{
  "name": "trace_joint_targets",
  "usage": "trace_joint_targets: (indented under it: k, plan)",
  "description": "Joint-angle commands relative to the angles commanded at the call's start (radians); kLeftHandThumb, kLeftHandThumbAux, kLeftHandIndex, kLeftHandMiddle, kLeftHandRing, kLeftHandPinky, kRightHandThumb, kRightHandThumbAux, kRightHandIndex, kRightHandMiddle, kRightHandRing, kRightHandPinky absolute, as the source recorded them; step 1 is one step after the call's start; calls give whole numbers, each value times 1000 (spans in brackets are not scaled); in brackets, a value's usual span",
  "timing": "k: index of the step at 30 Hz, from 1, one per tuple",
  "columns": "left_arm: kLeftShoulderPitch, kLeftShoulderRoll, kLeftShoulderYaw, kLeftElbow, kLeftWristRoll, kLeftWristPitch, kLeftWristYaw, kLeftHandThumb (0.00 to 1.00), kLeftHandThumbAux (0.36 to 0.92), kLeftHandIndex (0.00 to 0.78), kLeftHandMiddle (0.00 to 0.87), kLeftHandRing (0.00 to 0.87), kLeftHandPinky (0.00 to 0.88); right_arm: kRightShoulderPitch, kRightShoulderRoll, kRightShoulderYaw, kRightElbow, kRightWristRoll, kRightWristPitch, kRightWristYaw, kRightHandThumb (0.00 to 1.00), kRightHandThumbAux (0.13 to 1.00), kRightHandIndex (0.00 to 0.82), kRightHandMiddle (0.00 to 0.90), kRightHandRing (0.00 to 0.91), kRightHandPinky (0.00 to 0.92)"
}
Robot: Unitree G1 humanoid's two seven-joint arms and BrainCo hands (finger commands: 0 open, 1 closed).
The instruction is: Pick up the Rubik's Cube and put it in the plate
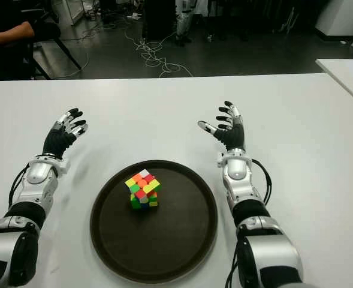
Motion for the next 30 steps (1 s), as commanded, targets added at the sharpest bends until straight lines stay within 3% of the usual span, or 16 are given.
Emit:
trace_joint_targets:
  k: [8, 30]
  plan:
    - [3, -5, -1, -4, 1, -10, -1, 255, 715, 62, 118, 119, 143, 0, -4, 1, 4, 0, -7, 5, 0, 782, 178, 251, 283, 335]
    - [6, -5, -3, -4, 6, -25, 0, 224, 665, 60, 111, 116, 150, -3, -11, -15, 2, 19, -48, 27, 0, 767, 169, 258, 291, 343]
